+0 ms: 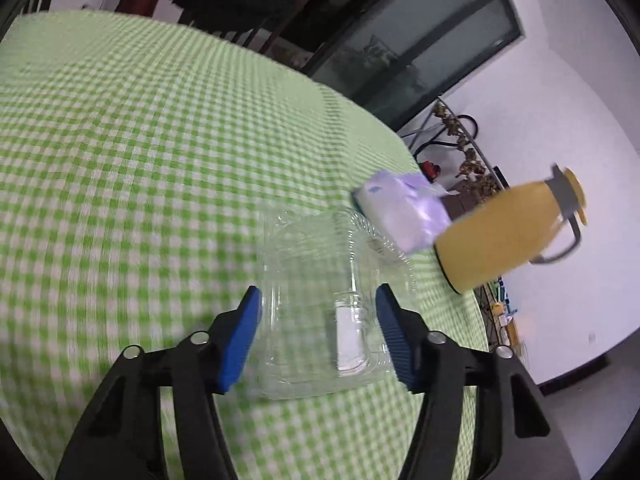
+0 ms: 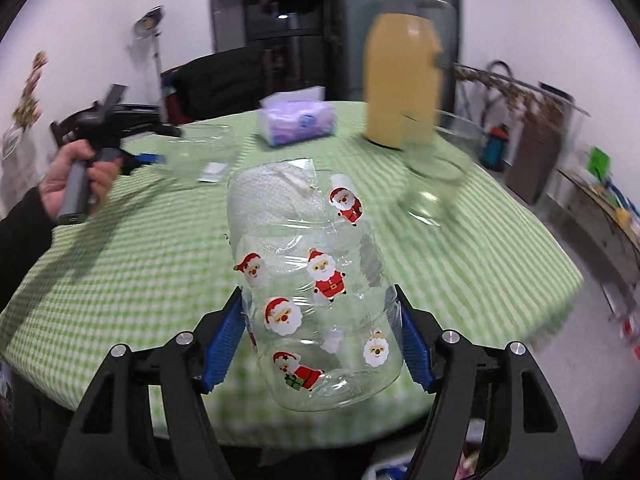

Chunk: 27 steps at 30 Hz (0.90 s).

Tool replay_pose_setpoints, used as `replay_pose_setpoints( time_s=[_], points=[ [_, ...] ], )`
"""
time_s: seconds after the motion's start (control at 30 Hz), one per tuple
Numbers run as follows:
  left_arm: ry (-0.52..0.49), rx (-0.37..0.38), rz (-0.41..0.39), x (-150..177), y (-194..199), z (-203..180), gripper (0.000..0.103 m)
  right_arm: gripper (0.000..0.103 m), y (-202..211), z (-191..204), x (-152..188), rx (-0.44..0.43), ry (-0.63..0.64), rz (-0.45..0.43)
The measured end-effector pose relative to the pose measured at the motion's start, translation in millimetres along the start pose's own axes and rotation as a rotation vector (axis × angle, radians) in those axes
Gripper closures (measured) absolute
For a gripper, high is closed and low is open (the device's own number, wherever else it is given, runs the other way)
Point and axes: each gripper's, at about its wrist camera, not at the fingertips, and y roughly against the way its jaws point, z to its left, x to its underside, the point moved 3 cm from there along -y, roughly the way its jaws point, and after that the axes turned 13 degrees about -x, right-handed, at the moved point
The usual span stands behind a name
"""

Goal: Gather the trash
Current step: 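Grasp the Santa-printed clear bottle with the right tool while the left tool grasps the clear container, then carry the bottle and container over the trash bag and open both tools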

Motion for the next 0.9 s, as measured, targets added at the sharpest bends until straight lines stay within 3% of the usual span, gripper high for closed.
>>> replay_pose_setpoints(
  time_s=[0.33, 0.5, 0.63, 0.77, 0.9],
  points=[
    [-0.168, 0.028, -0.174, 54.8, 96.9, -68.7, 0.051, 0.035, 67.5, -53.9, 47.6, 0.105, -0.114, -0.048],
    [-0.294, 0.119, -0.258, 102.1, 154.1, -112.5, 0.051, 0.035, 110.7, -96.2, 87.1, 0.222, -0.254, -0.043],
    [-0.352, 0.201, -0.249, 146.5, 180.3, -138.3, 0.051, 0.035, 143.3, -116.5, 125.9, 0.288, -0.326, -0.035],
    [-0.388, 0.223, -0.216, 183.8, 191.4, -158.4, 0.051, 0.035, 164.5, -127.7, 163.7, 0.343, -0.375, -0.012],
    [-0.485, 0.249, -0.22, 220.9, 202.4, -185.3, 0.051, 0.035, 171.5, -147.0, 193.7, 0.362, -0.467, -0.003]
  ],
)
